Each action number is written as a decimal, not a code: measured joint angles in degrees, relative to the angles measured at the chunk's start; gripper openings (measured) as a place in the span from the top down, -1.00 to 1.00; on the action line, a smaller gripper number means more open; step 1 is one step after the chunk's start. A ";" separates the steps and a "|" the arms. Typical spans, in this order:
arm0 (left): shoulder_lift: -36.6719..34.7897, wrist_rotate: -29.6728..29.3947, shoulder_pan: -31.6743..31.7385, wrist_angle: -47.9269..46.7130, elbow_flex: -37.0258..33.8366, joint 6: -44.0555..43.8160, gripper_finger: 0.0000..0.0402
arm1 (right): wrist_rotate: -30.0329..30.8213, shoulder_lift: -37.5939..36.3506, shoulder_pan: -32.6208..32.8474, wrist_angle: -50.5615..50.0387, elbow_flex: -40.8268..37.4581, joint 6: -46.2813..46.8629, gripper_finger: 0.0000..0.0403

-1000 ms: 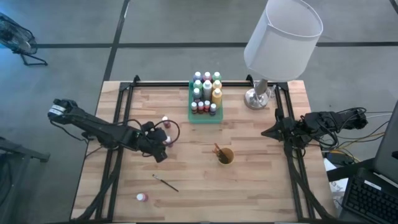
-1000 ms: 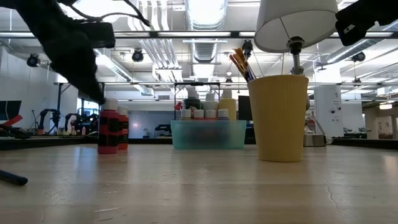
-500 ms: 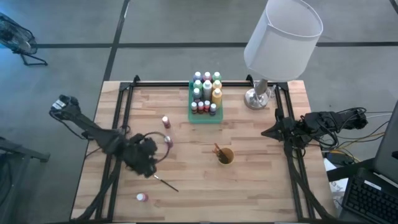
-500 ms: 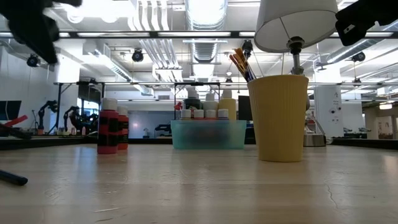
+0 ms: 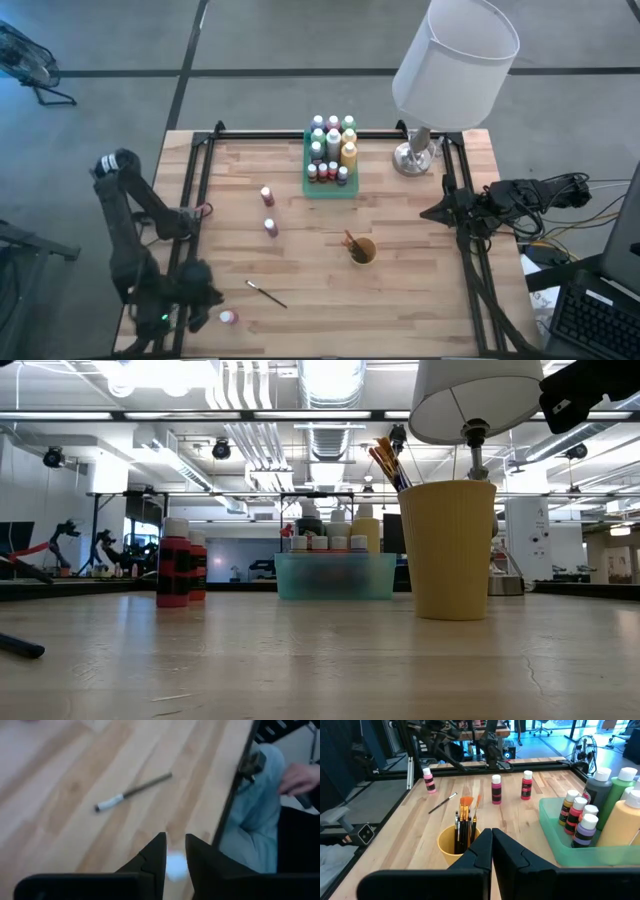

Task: Pick & Place Paint Supplies
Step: Put the small pink paint bottle into the green bin

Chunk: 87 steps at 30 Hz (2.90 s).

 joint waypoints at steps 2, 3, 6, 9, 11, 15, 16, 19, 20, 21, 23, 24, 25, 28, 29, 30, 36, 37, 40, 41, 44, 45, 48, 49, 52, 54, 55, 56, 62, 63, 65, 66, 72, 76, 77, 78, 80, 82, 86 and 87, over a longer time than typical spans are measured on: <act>0.76 -0.03 -2.87 0.02 0.00 -3.76 0.65 | 0.00 -0.01 0.00 0.00 0.00 0.01 0.96; 1.10 -0.04 -4.02 -0.01 0.00 -5.30 0.66 | 0.00 -0.01 -0.01 -0.01 0.00 0.02 0.96; 1.73 -0.03 -6.25 -0.01 0.00 -6.42 0.70 | 0.00 0.00 0.00 0.00 0.00 0.02 0.96; 1.97 0.12 -7.06 -0.03 -0.01 -4.91 0.71 | 0.00 0.00 0.00 0.00 0.02 0.02 0.96; 1.98 0.12 -7.07 0.07 -0.20 -4.10 0.71 | 0.00 -0.02 0.00 0.00 0.00 0.02 0.96; 2.00 -0.03 -7.07 0.18 -1.48 -2.27 0.68 | 0.00 0.00 -0.02 0.00 0.02 0.02 0.96; 2.00 -0.03 -7.07 0.16 -2.05 -1.79 0.65 | 0.00 0.00 -0.02 0.00 0.00 0.02 0.96; 2.00 0.29 -7.07 0.63 -4.05 -1.17 0.52 | 0.00 -0.02 0.00 -0.02 0.00 0.02 0.96; 2.00 1.08 -7.07 0.81 -4.68 -1.04 0.46 | 0.00 -0.01 -0.01 0.00 0.01 0.02 0.96; 2.00 2.33 -7.07 1.61 -5.33 -0.94 0.39 | 0.00 0.00 0.00 0.00 0.00 0.02 0.96; 2.00 5.12 -7.07 4.04 -6.49 -0.89 0.24 | 0.00 0.00 -0.01 0.00 0.00 0.02 0.96; 2.00 6.30 -7.13 6.07 -7.33 -0.91 0.17 | 0.00 -0.02 0.00 0.00 0.00 0.02 0.96; 2.00 7.90 -7.23 9.25 -8.41 -0.95 0.09 | 0.00 -0.02 -0.02 -0.02 0.00 0.02 0.96; 2.03 10.57 -7.57 21.00 -11.79 2.23 -0.06 | 0.00 0.00 -0.02 0.00 0.00 0.02 0.96; 2.16 10.93 -7.57 24.07 -12.71 3.93 -0.09 | 0.00 -0.01 -0.01 0.00 0.00 0.02 0.96; 2.47 11.04 -7.57 26.06 -13.35 5.48 -0.10 | 0.00 -0.01 0.00 0.00 0.00 0.02 0.96; 5.36 11.32 -7.53 26.70 -13.86 7.16 -0.04 | 0.00 0.00 0.00 0.00 0.00 0.02 0.96; 5.76 11.63 -7.53 26.57 -13.76 7.11 -0.02 | 0.00 0.00 -0.01 0.00 0.00 0.02 0.96; 6.50 11.80 -7.53 26.15 -13.05 7.12 0.07 | 0.00 -0.02 0.00 0.00 0.00 0.02 0.96; 6.50 11.80 -7.53 25.96 -12.67 7.13 0.11 | 0.00 0.00 -0.02 0.00 0.00 0.02 0.96; 6.01 11.40 -7.49 23.30 -11.44 7.16 0.21 | 0.00 -0.02 -0.02 0.00 0.00 0.02 0.96; 5.96 11.09 -7.44 22.29 -11.06 7.27 0.24 | 0.00 0.00 0.00 0.00 0.00 0.02 0.96; 5.87 9.34 -6.98 20.14 -9.87 8.65 0.31 | 0.00 0.00 -0.01 0.00 0.01 0.02 0.96; 5.85 8.71 -6.72 19.91 -9.72 9.13 0.33 | 0.00 -0.02 0.00 0.00 0.00 0.02 0.96; 5.85 8.06 -5.80 19.79 -9.44 12.29 0.36 | 0.00 -0.02 0.00 0.00 0.02 0.02 0.96; 5.83 7.99 -5.04 19.93 -9.29 14.11 0.37 | 0.00 -0.01 -0.01 0.00 0.00 0.02 0.96; 5.83 7.83 -4.67 19.86 -9.29 14.67 0.37 | 0.00 0.00 -0.01 0.00 0.00 0.02 0.96; 5.83 7.39 -4.29 19.84 -9.29 14.81 0.37 | 0.00 -0.01 -0.01 0.00 0.01 0.02 0.96; 5.80 6.07 -3.33 19.53 -9.29 14.62 0.36 | 0.00 0.00 -0.02 0.00 0.00 0.00 0.96; 5.80 6.03 -3.35 19.53 -9.35 14.54 0.35 | 0.00 0.00 -0.02 0.00 0.00 0.02 0.96; 5.78 5.76 -3.41 18.06 -9.58 12.97 0.30 | 0.00 0.00 0.00 0.00 0.00 0.00 0.96; 5.78 5.75 -3.40 17.33 -9.79 11.65 0.27 | 0.00 -0.01 -0.01 0.00 0.00 0.02 0.96; 5.78 5.73 -3.38 16.38 -9.94 8.60 -0.06 | 0.00 0.00 -0.02 0.00 0.00 0.02 0.96; 5.78 4.84 -3.40 17.06 -9.94 9.15 -0.26 | 0.00 -0.01 -0.02 -0.01 0.00 0.02 0.96; 5.78 4.60 -3.40 17.39 -9.94 9.20 -0.30 | -0.01 -0.01 -0.02 -0.01 0.00 0.02 0.96; 5.78 4.46 -3.38 17.60 -9.94 9.21 -0.32 | 0.00 0.00 -0.01 0.00 0.00 0.02 0.96; 5.78 4.42 -3.31 17.63 -9.94 9.23 -0.36 | 0.00 -0.01 -0.01 -0.01 0.00 0.02 0.96; 5.78 3.83 -3.29 17.62 -9.98 9.25 -0.38 | 0.00 0.00 0.00 0.00 0.02 0.02 0.96; 6.59 0.87 -3.28 17.69 -9.99 12.62 -0.37 | 0.00 -0.01 -0.01 0.00 0.01 0.01 0.96; 7.00 -0.04 -3.27 17.75 -9.99 13.86 -0.37 | 0.00 0.00 0.00 0.00 0.00 0.02 0.96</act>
